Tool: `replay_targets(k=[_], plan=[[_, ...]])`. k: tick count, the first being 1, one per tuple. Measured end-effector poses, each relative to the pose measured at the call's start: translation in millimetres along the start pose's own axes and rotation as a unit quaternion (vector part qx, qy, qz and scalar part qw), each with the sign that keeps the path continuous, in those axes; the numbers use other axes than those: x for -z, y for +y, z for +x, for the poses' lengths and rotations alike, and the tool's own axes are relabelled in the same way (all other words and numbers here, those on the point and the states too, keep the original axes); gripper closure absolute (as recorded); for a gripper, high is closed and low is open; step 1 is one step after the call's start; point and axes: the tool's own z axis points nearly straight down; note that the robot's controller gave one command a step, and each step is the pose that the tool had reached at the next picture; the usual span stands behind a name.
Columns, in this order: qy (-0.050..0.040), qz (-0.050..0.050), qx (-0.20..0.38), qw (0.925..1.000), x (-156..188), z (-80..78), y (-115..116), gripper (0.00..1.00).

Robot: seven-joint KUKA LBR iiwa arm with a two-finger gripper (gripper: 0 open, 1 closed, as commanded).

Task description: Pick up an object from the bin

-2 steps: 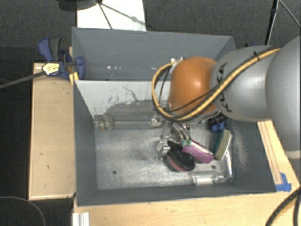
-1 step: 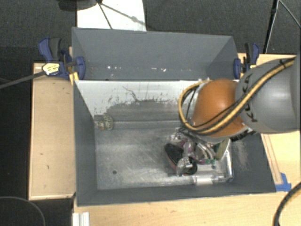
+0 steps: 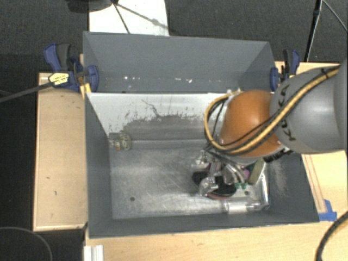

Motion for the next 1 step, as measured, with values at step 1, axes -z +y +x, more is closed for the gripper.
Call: replay_targets(k=[1], plan=[[-0.0042,0.001,-0.009,0.9999,116.0,1.0,0.7,1.00]])
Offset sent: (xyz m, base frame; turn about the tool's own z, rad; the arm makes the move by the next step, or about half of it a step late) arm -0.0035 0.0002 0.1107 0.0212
